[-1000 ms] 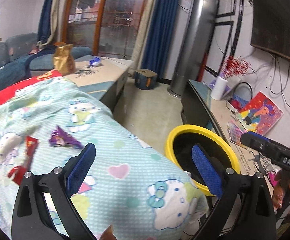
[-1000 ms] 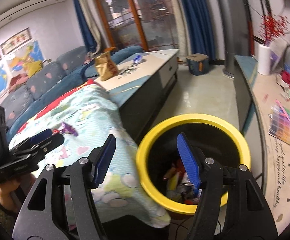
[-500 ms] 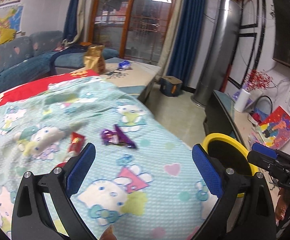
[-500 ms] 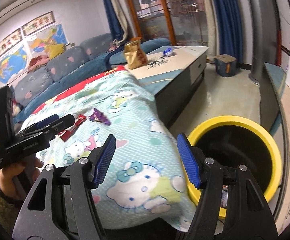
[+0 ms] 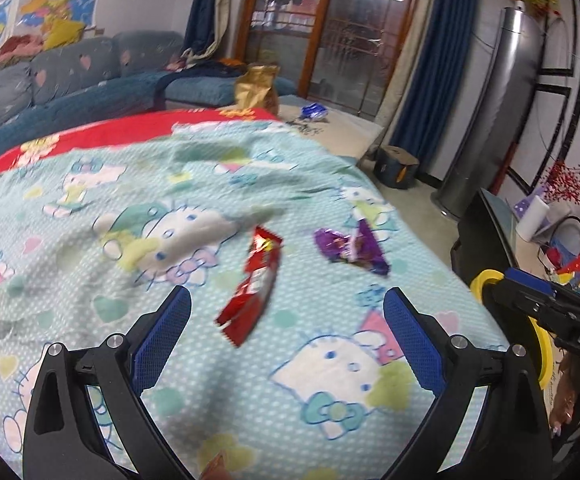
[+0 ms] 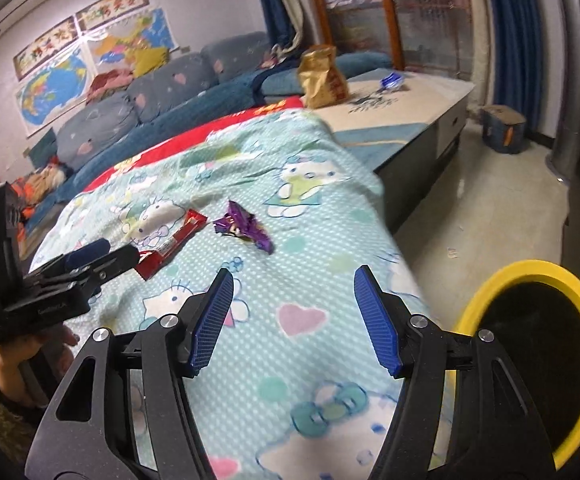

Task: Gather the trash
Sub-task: 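Move both open tools back over the red and purple wrappers, then grasp the red snack wrapper with the left tool while the right tool grasps the purple wrapper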

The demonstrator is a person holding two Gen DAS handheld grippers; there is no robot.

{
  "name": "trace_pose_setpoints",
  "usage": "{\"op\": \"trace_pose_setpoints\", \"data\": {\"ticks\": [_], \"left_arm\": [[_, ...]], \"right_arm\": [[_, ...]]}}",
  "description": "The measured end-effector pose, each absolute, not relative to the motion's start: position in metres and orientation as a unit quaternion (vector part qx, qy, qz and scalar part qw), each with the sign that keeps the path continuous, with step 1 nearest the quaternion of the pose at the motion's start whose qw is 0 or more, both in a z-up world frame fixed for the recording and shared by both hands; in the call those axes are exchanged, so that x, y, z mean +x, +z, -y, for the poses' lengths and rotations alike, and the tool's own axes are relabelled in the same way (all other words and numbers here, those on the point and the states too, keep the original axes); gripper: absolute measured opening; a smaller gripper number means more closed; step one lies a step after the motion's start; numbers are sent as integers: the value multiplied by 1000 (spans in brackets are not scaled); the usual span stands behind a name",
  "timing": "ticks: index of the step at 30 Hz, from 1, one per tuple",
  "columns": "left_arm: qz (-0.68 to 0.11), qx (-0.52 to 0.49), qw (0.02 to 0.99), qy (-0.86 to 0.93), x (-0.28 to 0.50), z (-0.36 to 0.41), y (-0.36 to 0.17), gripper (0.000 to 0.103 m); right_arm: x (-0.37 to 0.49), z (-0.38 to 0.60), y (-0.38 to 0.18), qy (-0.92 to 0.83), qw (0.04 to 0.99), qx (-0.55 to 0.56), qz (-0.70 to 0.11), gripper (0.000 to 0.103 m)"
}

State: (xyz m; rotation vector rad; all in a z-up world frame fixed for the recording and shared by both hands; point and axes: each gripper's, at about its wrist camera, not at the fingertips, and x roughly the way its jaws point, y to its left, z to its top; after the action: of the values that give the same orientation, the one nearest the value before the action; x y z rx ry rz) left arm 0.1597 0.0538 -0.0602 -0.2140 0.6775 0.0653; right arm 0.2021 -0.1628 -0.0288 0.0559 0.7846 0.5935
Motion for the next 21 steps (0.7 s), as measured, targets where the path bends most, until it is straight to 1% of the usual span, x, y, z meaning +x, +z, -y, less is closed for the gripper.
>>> {"op": "trace_pose_setpoints", "data": {"ticks": [3, 5, 9, 10, 14, 15, 18, 20, 21], "left_arm": [[-345, -123, 930, 35, 161, -66, -70, 92], [-353, -133, 925, 35, 162, -71, -76, 86], [-366, -154, 917, 33, 165, -80, -87, 81], [-368, -158, 916, 32, 166, -82, -90, 78], [-377, -176, 909, 24, 170, -87, -97, 67], [-380, -181, 907, 21, 171, -89, -99, 66], [-383, -189, 904, 19, 172, -91, -103, 61], [-383, -190, 904, 16, 173, -91, -103, 57], [-384, -191, 904, 15, 173, -91, -104, 56]], "right_arm": [[216, 145, -36, 297, 871, 19, -391, 52], [224, 134, -41, 301, 866, 7, -400, 47], [239, 111, -52, 307, 856, -15, -415, 41], [242, 106, -54, 308, 855, -20, -418, 40], [256, 88, -63, 309, 849, -38, -426, 37], [258, 85, -65, 310, 848, -42, -428, 36], [265, 73, -72, 310, 845, -55, -433, 31], [270, 68, -76, 312, 841, -56, -439, 21], [271, 68, -77, 314, 840, -55, -440, 18]]}}
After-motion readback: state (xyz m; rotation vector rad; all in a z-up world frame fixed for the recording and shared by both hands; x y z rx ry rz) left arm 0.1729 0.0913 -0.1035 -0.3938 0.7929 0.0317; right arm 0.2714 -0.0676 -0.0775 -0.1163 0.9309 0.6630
